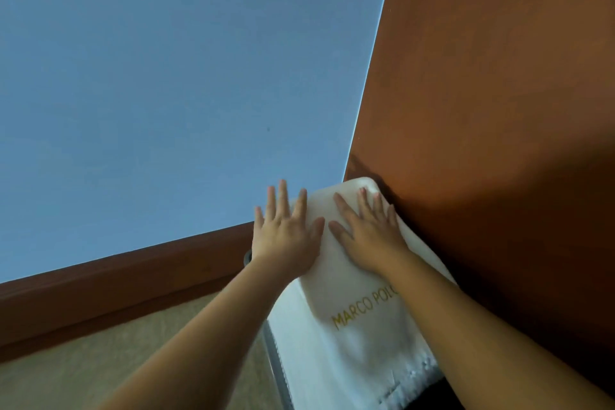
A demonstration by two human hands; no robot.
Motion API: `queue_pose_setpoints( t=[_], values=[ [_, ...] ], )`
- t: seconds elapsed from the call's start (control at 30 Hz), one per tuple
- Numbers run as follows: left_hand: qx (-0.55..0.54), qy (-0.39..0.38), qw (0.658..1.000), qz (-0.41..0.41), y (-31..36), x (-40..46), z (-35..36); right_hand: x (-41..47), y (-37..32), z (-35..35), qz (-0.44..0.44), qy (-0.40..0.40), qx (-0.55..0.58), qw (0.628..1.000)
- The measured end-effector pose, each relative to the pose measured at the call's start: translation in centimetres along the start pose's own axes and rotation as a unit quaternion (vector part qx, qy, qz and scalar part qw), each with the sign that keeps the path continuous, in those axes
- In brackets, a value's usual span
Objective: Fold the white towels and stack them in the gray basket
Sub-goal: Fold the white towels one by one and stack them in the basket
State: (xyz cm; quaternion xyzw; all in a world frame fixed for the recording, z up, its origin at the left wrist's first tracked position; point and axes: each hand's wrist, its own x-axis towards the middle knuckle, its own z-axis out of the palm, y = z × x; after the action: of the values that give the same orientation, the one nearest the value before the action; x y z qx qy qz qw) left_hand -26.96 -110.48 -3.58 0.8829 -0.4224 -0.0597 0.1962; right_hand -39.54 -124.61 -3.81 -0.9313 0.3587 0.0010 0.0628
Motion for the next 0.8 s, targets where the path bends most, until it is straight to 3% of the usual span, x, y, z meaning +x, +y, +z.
queue_pose_setpoints(
  t=[0.07,0.23,0.5,0.63,0.8],
  values=[
    [0.037,-0.041,0.998,0.029,-0.7,0.9,1.7,0.1,0.2,1.5,0.001,0.005,0.012,1.0],
    [0.033,-0.055,0.998,-0.014,-1.9,0.6,4.6,1.2,0.6,3.3,-0.007,-0.022,0.018,1.0],
    [0.087,-0.121,0.989,0.012,-1.6,1.4,1.5,2.0,0.3,0.2,-0.01,-0.119,0.022,0.993],
    [0.122,-0.103,0.986,0.054,0.6,-2.9,-0.8,-2.3,1.0,-1.4,-0.016,-0.077,0.012,0.997],
    [0.094,-0.171,0.976,0.093,2.4,-9.2,0.0,-8.9,2.5,0.7,0.031,-0.051,-0.008,0.998]
  ],
)
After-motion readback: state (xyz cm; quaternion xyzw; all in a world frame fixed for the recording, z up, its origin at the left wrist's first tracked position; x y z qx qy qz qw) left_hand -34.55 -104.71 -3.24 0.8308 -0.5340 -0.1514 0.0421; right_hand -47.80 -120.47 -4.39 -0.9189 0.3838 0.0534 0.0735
